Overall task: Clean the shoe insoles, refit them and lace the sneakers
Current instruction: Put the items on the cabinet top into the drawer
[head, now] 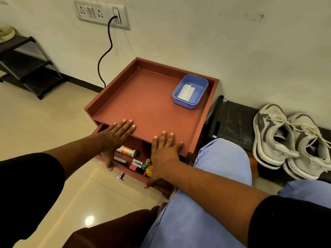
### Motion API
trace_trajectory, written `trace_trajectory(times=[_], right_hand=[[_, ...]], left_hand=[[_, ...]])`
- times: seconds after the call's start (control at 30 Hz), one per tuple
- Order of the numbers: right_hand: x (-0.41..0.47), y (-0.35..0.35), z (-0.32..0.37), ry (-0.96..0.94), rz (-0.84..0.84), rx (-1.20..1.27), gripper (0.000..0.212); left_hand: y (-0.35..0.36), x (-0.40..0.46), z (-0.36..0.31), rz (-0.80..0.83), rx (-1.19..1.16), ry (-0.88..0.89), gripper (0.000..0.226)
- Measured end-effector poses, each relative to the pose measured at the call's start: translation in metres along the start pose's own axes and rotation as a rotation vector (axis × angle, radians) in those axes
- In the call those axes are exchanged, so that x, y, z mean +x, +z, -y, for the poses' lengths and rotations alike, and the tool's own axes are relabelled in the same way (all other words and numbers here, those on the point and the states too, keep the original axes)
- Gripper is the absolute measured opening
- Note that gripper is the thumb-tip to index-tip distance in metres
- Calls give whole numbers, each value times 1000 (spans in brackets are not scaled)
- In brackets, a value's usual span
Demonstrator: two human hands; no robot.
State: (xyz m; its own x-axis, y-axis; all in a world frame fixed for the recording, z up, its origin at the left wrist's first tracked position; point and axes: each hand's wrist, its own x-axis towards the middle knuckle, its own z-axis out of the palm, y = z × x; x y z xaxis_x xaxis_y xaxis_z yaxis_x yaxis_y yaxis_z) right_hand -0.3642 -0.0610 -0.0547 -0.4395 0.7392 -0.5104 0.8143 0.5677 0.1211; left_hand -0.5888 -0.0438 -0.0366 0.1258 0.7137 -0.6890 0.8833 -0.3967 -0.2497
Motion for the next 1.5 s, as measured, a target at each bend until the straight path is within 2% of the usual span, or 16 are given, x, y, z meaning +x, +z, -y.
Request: trace_trajectory(times=[0.17,0.5,0.77,0.93,1.3,1.5], right_hand=[[-2,0,-4,-36,-86,-89,160],[-3,-6,-11,-61,-145,-88,145],[-3,-9,-13,-65,-204,-62,109],[1,-10,-16,-80,-249,-11,90],[4,-9,-21,-93,-353,111,76],[0,-15,-26,-22,-398,208,67]], left_hand=[[-3,0,0,-19,-28,2,172],[-3,-1,6,-153,-33,13,160],[-1,-1,10,-312,-78,-2,140],[0,2,7,-344,-115,-6,123],[7,6,3,-513,-176,-34,104],[14,10,-1,-590,-231,-59,89]])
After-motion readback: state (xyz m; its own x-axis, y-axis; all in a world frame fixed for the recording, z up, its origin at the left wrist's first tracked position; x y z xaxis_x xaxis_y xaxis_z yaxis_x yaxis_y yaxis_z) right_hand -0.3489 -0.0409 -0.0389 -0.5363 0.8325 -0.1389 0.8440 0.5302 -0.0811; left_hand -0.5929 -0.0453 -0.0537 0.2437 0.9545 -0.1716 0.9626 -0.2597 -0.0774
